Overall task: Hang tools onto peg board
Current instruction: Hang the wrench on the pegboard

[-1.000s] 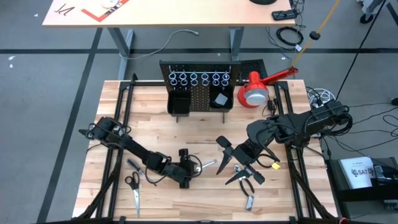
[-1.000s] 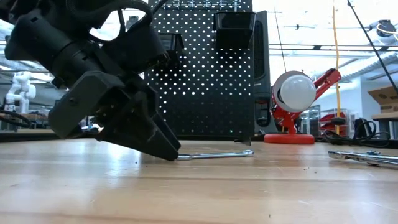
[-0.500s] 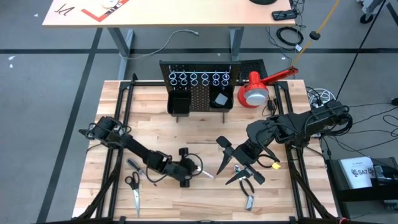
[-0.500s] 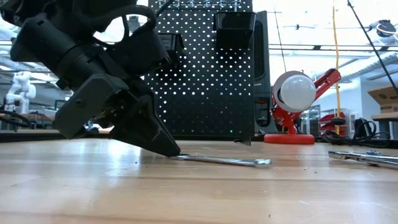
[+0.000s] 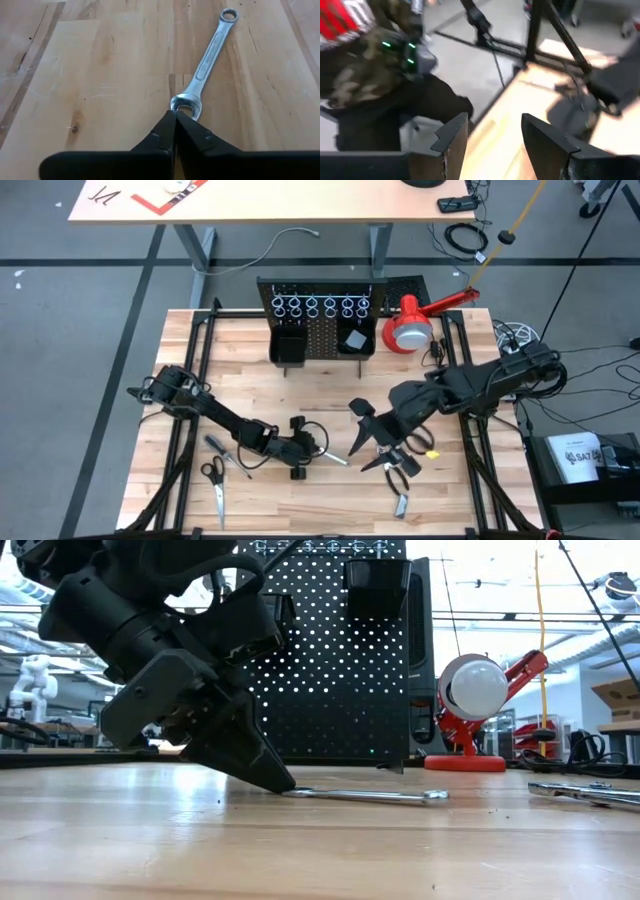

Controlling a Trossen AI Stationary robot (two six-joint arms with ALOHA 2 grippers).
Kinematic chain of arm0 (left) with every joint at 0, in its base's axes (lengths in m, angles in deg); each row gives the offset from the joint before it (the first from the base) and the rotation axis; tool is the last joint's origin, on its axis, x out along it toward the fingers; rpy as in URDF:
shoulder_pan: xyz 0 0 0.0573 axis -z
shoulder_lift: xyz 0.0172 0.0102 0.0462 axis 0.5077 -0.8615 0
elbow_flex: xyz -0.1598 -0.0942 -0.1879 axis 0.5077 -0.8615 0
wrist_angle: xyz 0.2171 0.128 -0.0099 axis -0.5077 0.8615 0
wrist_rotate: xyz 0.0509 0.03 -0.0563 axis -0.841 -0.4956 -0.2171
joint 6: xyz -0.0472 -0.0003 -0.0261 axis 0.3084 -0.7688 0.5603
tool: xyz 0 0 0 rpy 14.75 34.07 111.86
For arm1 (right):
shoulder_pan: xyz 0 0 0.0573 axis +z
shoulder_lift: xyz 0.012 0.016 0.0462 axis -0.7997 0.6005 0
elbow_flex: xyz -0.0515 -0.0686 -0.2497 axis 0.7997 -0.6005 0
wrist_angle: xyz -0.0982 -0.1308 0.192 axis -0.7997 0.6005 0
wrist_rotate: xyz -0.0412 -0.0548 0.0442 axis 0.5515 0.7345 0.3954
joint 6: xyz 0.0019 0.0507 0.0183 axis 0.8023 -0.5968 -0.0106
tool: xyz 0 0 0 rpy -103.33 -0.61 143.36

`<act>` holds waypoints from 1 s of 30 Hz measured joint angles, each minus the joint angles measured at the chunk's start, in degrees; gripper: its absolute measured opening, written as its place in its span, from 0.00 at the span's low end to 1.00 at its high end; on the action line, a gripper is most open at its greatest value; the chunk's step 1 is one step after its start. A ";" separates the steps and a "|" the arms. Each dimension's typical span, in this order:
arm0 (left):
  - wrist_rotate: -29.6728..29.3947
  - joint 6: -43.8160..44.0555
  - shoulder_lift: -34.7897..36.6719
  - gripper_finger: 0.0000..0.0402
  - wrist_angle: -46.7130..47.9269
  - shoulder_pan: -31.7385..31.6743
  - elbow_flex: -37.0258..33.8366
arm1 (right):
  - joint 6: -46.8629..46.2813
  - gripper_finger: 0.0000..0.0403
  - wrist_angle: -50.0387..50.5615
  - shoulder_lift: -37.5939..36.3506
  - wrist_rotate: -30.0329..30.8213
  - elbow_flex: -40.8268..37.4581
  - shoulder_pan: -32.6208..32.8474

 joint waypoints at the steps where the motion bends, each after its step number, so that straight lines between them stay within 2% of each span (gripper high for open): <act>1: 0.12 0.04 -0.01 0.03 0.11 0.00 0.00 | -0.74 0.45 1.27 0.50 1.00 0.00 0.30; 6: 0.43 0.99 -0.09 0.02 0.65 0.00 -0.02 | -3.82 0.43 4.78 3.88 5.33 0.00 1.77; 12: 0.63 1.47 -0.13 0.04 1.22 0.00 -0.04 | -9.97 0.30 9.67 10.06 10.63 0.00 3.54; 18: 0.65 2.58 -0.17 0.04 1.24 0.00 -0.07 | -16.97 0.21 10.64 16.90 11.42 -0.02 5.00; 23: 0.67 2.75 -0.22 0.04 1.23 0.02 -0.10 | -23.20 0.23 11.15 21.49 16.07 -0.02 5.71; 30: 0.72 2.81 -0.22 0.04 1.22 0.02 -0.12 | -28.57 0.36 11.52 28.43 18.78 -0.02 6.14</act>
